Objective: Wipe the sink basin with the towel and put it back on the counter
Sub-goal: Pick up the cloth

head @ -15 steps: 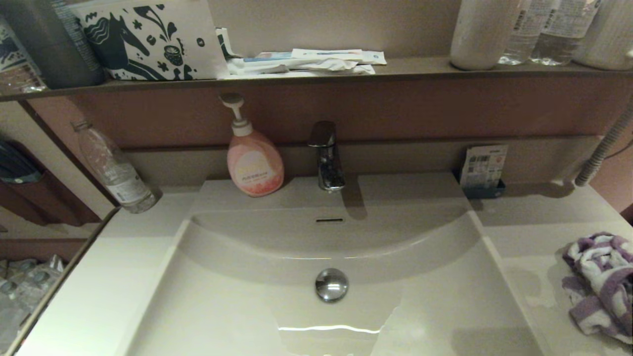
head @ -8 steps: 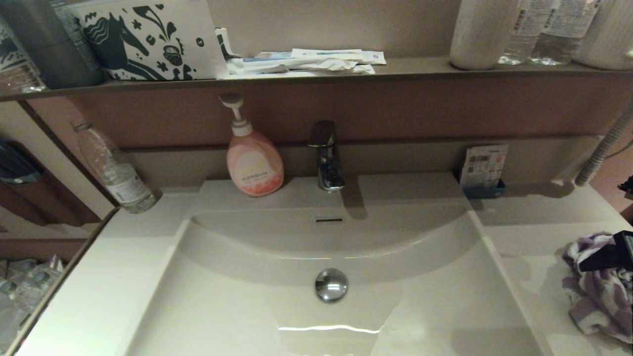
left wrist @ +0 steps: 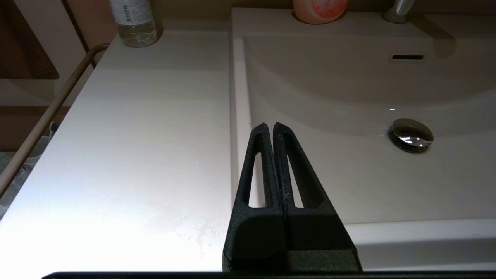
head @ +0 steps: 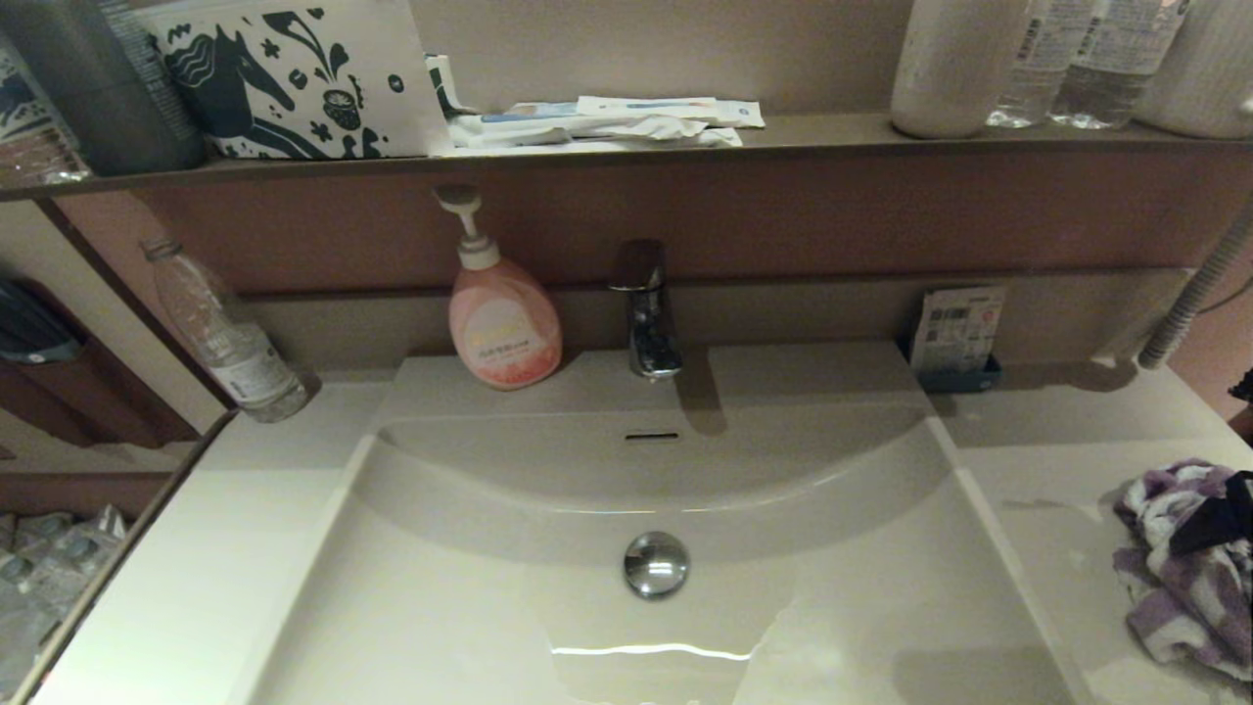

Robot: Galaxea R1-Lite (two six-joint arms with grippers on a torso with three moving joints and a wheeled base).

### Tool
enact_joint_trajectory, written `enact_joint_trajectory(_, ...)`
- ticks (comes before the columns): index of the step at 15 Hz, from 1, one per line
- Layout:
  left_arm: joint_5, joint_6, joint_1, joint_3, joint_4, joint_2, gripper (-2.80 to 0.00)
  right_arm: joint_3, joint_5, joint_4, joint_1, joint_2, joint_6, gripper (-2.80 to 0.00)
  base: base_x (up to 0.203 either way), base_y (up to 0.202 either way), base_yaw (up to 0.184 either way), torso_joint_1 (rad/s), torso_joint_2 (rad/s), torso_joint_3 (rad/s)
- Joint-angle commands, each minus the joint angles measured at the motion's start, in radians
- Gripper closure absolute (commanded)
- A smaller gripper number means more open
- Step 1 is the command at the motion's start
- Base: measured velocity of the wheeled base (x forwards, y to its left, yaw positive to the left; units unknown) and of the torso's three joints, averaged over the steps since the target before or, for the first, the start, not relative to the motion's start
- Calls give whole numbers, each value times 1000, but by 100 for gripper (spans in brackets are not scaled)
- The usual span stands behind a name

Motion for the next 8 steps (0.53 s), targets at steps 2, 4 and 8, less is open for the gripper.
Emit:
enact_joint_trajectory(2, 0, -1, 0, 0, 0, 2, 0, 4, -105, 5, -31, 28, -68, -280, 0, 0, 0, 0, 0, 0)
enact_joint_trajectory(4, 0, -1, 0, 0, -1, 2, 0, 10, -145, 4, -35, 39, -75, -280, 0, 0, 0, 0, 0, 0)
enact_joint_trajectory(8, 0, -1, 0, 0, -1, 2, 0, 1, -151, -20, -91, 54, -126, -280, 0, 0, 0, 0, 0, 0)
